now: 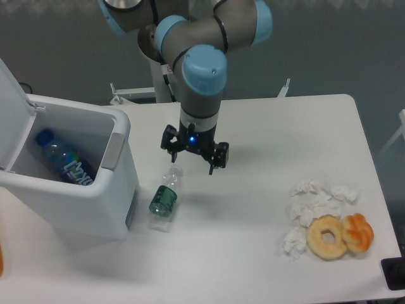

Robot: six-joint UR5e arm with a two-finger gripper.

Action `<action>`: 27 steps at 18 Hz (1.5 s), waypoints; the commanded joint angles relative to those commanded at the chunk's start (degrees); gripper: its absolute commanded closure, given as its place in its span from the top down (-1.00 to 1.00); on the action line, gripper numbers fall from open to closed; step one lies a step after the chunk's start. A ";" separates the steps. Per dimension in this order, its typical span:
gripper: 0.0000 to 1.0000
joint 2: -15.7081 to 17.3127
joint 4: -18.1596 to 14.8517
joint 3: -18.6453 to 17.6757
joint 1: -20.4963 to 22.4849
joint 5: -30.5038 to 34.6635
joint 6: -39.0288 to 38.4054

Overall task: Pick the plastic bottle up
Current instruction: 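Lower the gripper over the bottle's neck end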

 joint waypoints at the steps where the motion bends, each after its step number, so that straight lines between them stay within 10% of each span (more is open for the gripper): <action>1: 1.00 0.00 0.09 0.00 0.00 -0.09 0.26; 27: 1.00 -6.15 2.90 0.53 0.18 -3.08 2.82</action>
